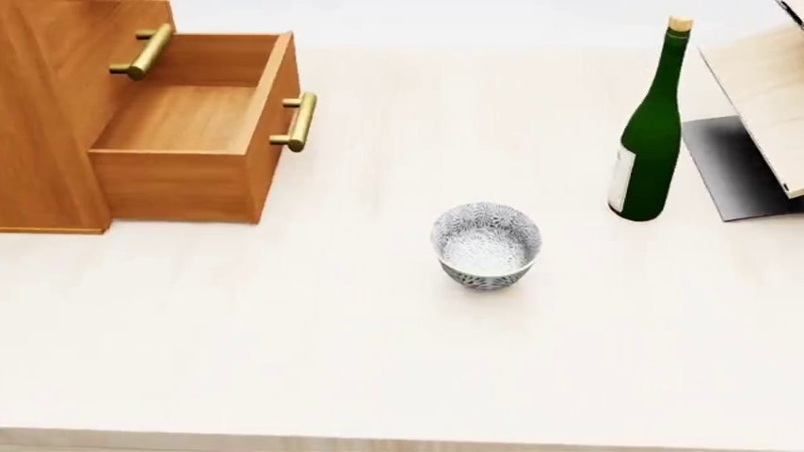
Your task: Put the bowl on top of the cabinet.
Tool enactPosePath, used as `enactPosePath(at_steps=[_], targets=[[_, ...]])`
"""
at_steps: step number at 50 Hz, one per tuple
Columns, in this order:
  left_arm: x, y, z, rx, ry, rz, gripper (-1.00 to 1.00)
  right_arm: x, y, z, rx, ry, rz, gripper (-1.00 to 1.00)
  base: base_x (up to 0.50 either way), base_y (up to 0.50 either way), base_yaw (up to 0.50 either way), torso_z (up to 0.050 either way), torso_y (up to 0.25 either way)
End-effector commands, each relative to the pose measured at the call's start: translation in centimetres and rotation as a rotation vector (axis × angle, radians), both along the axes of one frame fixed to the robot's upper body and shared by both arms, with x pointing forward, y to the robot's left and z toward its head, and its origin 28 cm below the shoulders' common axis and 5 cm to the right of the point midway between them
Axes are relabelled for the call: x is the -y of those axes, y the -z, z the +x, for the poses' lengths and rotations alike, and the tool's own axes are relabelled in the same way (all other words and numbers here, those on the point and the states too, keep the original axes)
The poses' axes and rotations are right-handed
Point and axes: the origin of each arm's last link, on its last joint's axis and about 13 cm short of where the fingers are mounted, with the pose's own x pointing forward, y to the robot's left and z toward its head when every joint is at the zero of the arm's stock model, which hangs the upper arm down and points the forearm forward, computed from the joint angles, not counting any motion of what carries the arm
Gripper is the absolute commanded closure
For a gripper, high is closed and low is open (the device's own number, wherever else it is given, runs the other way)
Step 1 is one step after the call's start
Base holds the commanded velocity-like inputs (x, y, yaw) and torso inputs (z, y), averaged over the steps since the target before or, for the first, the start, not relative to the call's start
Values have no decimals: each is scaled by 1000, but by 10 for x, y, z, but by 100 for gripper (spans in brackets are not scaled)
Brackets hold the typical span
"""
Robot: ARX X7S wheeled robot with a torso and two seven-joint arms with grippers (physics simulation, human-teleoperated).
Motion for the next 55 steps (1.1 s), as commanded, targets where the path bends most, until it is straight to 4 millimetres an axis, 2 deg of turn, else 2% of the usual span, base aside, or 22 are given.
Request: enactPosePath(at_steps=[1,41,55], targets=[[-6,-1,-5,19,-28,-3,-100,2,-1,-4,17,-11,-4,-100,0,500,0,0,0],[-6,-3,-9,21,-41,12,-100,-2,2,-2,-3,-35,-22,-100,0,500,0,0,0],[-6,-1,-7,13,-31,16,-100,-5,3,0,-26,-65,-22,-100,0,0,0,0,0]])
